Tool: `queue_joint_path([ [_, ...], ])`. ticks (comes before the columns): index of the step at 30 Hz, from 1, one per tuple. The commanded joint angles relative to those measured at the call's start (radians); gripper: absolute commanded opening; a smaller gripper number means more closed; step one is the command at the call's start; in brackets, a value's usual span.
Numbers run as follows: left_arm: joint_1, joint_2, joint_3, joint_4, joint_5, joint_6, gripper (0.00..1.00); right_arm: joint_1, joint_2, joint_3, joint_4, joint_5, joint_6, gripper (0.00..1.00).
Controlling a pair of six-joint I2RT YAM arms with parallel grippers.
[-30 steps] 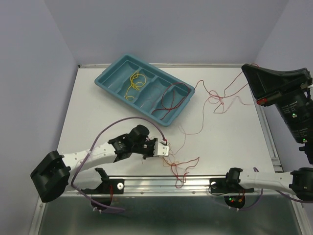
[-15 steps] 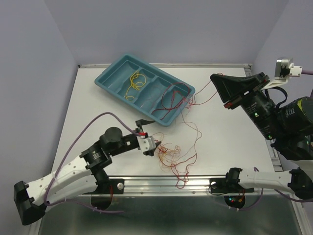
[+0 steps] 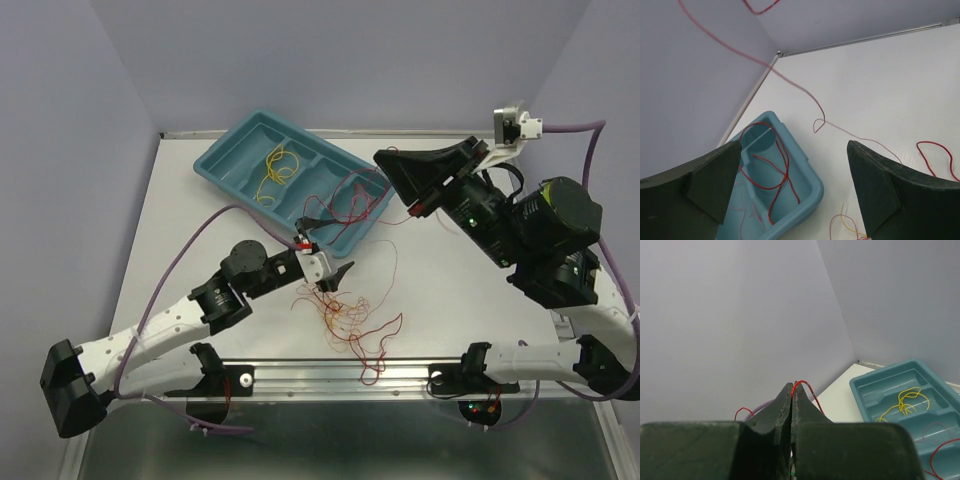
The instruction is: Untangle the cables
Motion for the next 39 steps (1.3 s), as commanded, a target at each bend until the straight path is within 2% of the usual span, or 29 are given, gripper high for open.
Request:
queue_joint_path([
  [1,-0.001,0.081,0.068,0.187,-0.015,-0.032,0.99,0.002,-0.003,0.047,0.076,-0.041,-0.003,0.01],
  [6,0.001,0.223,0.109,0.286,-0.058,-0.074,0.98,0.002,-0.009,0.027,0.094,-0.059,0.002,0.01],
  [7,-0.001,0.239,0.129,0.287,-0.050,-0.077,0.89,0.002,-0.010,0.020,0.099,-0.064,0.003,0.00],
  [8,-0.001,0.254,0.137,0.287,-0.047,-0.078,0.75,0.002,-0.015,0.015,0.102,-0.068,0.005,0.01],
  [9,-0.001,0.265,0.141,0.289,-0.065,-0.083,0.49,0.002,-0.026,0.009,0.103,-0.070,0.006,0.01],
  [11,0.001,0.287,0.137,0.309,-0.091,-0.094,0.35,0.002,-0.039,-0.006,0.107,-0.064,0.005,0.01],
  [12,0.002,0.288,0.128,0.315,-0.108,-0.089,0.24,0.002,-0.053,-0.011,0.108,-0.059,0.002,0.01],
  [17,0.012,0.287,0.063,0.295,-0.082,-0.075,0.00,0.002,-0.108,-0.028,0.114,-0.039,-0.014,0.01],
  [21,0.010,0.299,0.016,0.191,0.052,-0.022,0.00,0.002,-0.187,-0.045,0.116,-0.030,-0.011,0.01],
  [24,-0.013,0.352,0.032,0.053,0.109,0.050,0.00,0.002,-0.256,-0.052,0.116,-0.024,-0.006,0.01],
  [25,-0.027,0.400,0.046,-0.039,0.105,0.075,0.00,0.002,-0.277,-0.059,0.114,-0.022,-0.006,0.01],
  [28,-0.117,0.515,0.074,-0.132,-0.005,0.150,0.00,0.002,-0.337,-0.071,0.114,-0.005,-0.005,0.01],
  [30,-0.172,0.575,0.069,-0.132,-0.166,0.179,0.00,0.002,-0.360,-0.072,0.116,-0.004,-0.006,0.01],
  [31,-0.224,0.636,0.069,-0.133,-0.211,0.190,0.00,0.002,-0.362,-0.071,0.113,-0.004,-0.006,0.00],
  [33,-0.258,0.691,0.075,-0.129,-0.332,0.195,0.00,0.002,-0.372,-0.072,0.113,-0.005,-0.006,0.01],
  [36,-0.280,0.776,0.086,-0.129,-0.377,0.195,0.00,0.002,-0.380,-0.074,0.114,-0.008,-0.006,0.01],
  [39,-0.281,0.776,0.091,-0.127,-0.371,0.180,0.00,0.002,-0.377,-0.075,0.113,-0.001,-0.005,0.01],
])
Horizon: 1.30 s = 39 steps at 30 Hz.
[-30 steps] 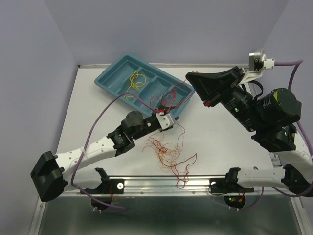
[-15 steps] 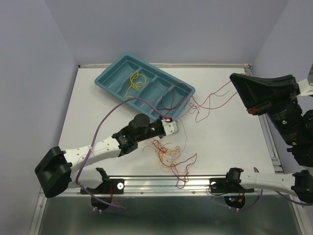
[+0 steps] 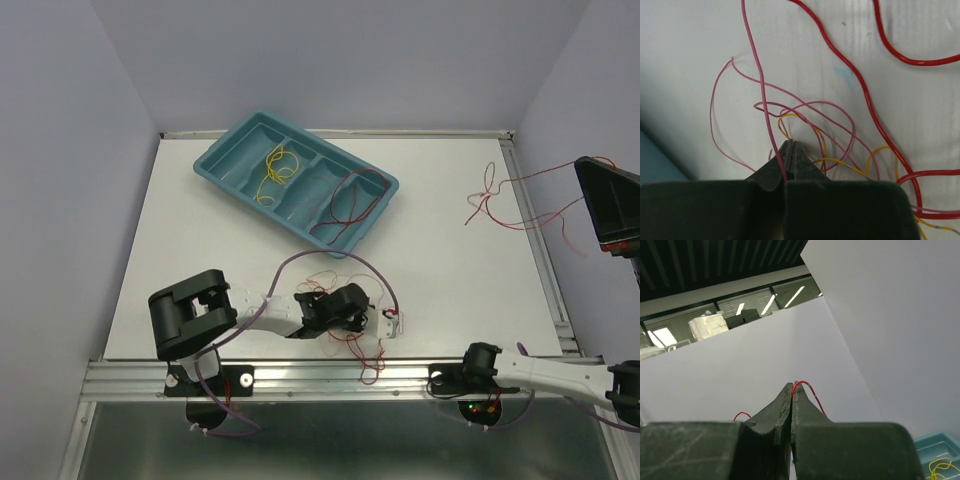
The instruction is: Untangle the cables
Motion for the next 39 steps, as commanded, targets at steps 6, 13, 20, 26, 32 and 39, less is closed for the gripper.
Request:
queue_joint_path([
  [6,0.010,-0.183,-0.007,0.012,-0.029,-0.022,0.43,0.002,0.078,-0.006,0.010,0.025,-0.013,0.00],
  [13,0.123,-0.546,-0.079,0.049,0.162,-0.070,0.80,0.002,0.211,-0.005,0.018,0.134,-0.053,0.01],
  [20,0.214,-0.798,-0.153,0.044,0.284,-0.080,0.84,0.002,0.397,0.017,0.035,0.211,-0.100,0.01],
  [26,0.252,-0.983,-0.248,0.217,0.131,-0.129,0.79,-0.042,0.527,-0.006,0.081,0.182,-0.117,0.01],
  [32,0.280,-1.192,-0.354,0.412,-0.115,-0.157,0.85,-0.444,0.614,-0.068,0.081,-0.303,0.146,0.01],
  [39,0.283,-1.243,-0.401,0.567,-0.337,-0.128,0.85,-0.613,0.792,-0.101,0.201,-0.612,0.275,0.01],
])
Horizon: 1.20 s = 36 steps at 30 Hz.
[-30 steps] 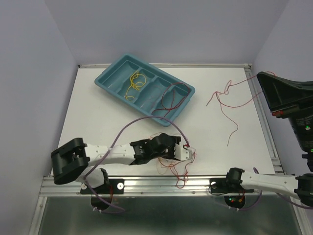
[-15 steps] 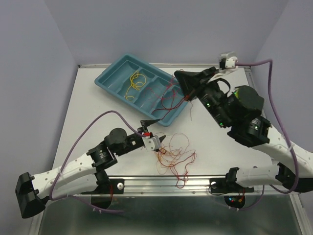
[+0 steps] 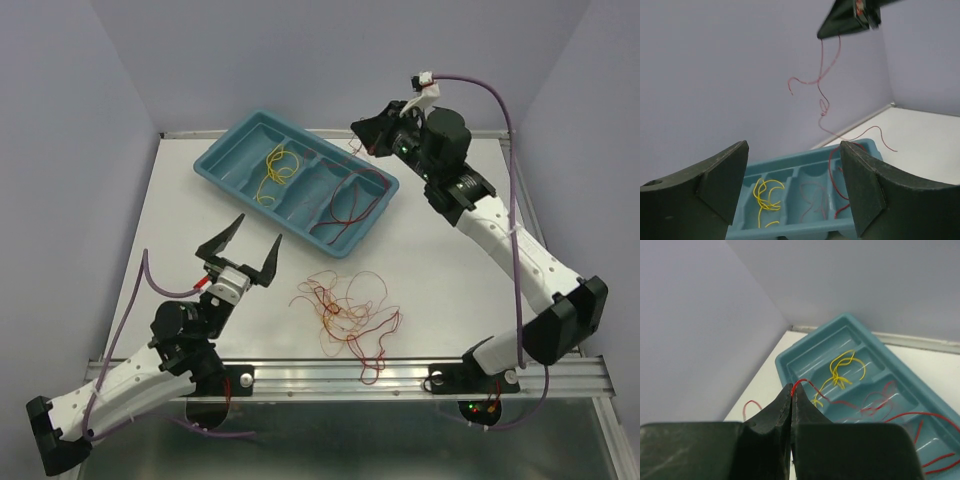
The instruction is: Untangle the cables
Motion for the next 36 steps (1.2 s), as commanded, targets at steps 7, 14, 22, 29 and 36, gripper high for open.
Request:
queue_joint_path([
  [7,0.008,0.089,-0.019,0.189,-0.192,0.020,0.85,-0.077,0.134,-0.074,0.152,-0.388,0.127,0.01],
  [14,0.009,0.095,-0.021,0.214,-0.217,0.031,0.85,-0.084,0.176,-0.181,0.194,-0.537,0.108,0.01],
  [22,0.012,0.133,-0.016,0.220,-0.221,0.032,0.86,-0.092,0.055,-0.342,0.175,-0.506,0.100,0.01],
  [29,0.017,0.162,-0.005,0.215,-0.221,0.034,0.86,-0.138,-0.037,-0.451,0.128,-0.433,0.094,0.01],
  [36,0.044,0.290,0.033,0.202,-0.197,0.013,0.87,-0.195,-0.034,-0.415,0.013,-0.391,0.074,0.01],
])
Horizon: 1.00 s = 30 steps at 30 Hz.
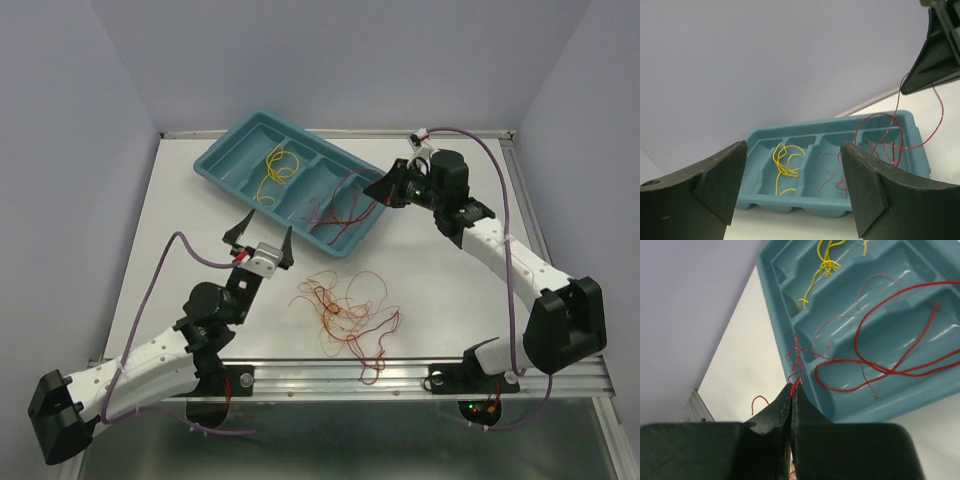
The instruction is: Untangle the cables
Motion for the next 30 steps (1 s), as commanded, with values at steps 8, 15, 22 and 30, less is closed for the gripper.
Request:
queue_joint_path([
  [8,0.240,0.404,0.200,-0.086,0.250,-0.186,0.86,-0.051,-0.044,0.024,-0.117,0.122,-0.061,0.01],
  [15,0.412,0.682,0.404,-0.200,0.542,-0.297,0.77,-0.058,0.037,0.058,-0.128,0.149,-0.068,0.01],
  [22,0.435,0.865,0.581,-0.385,0.679,-0.303,0.60,-0.058,0.140,0.148,-0.151,0.209,-0.079,0.01],
  [30,0.473,0.899,0.616,-0.503,0.800,-0.305,0.59,-0.058,0.146,0.156,-0.160,0.287,-0.088,0.01],
])
